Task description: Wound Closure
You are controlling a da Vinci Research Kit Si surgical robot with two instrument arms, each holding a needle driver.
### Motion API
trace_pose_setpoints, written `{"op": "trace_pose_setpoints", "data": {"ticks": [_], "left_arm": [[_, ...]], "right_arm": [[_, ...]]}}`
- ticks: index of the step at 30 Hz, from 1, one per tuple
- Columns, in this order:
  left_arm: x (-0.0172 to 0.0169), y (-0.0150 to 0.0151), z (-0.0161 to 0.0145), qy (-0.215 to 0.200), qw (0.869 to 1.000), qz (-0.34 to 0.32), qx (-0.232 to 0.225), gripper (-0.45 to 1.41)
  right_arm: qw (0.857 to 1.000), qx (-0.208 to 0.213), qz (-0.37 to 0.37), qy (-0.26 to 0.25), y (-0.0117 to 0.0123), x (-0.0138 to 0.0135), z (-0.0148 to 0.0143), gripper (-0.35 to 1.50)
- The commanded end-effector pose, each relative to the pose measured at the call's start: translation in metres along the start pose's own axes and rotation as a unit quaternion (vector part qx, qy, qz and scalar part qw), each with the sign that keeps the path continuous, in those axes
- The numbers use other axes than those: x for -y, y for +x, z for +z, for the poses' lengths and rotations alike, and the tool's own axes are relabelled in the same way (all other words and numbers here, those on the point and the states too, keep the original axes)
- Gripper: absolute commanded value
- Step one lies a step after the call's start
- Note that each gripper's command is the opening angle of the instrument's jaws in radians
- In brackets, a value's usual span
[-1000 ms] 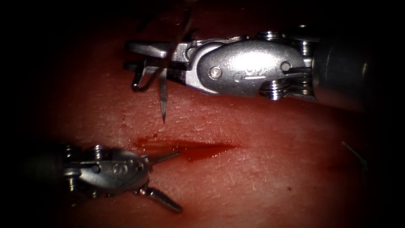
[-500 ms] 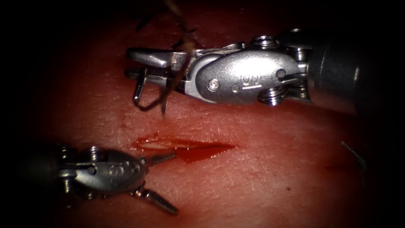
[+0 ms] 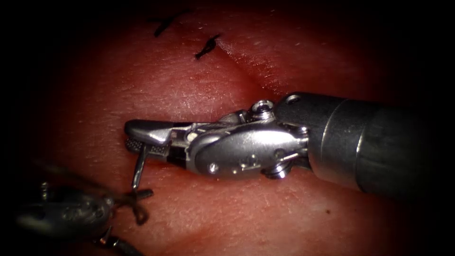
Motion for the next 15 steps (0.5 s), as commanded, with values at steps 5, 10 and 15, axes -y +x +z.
{"op": "trace_pose_setpoints", "data": {"ticks": [5, 10, 15], "left_arm": [[0.0000, 0.0000, 0.0005, -0.003, 1.000, 0.002, 0.001, 0.76], [-0.0004, 0.0006, 0.0009, -0.006, 1.000, 0.004, 0.000, 0.76], [-0.0010, -0.0004, 0.0019, -0.025, 1.000, 0.008, 0.000, 0.76]], "right_arm": [[1.000, 0.009, 0.013, 0.002, -0.0015, 0.0015, -0.0015, -0.35], [0.999, 0.013, 0.049, -0.019, -0.0026, 0.0014, -0.0027, -0.35], [0.995, 0.026, 0.087, -0.040, -0.0027, -0.0009, -0.0025, -0.35]]}}
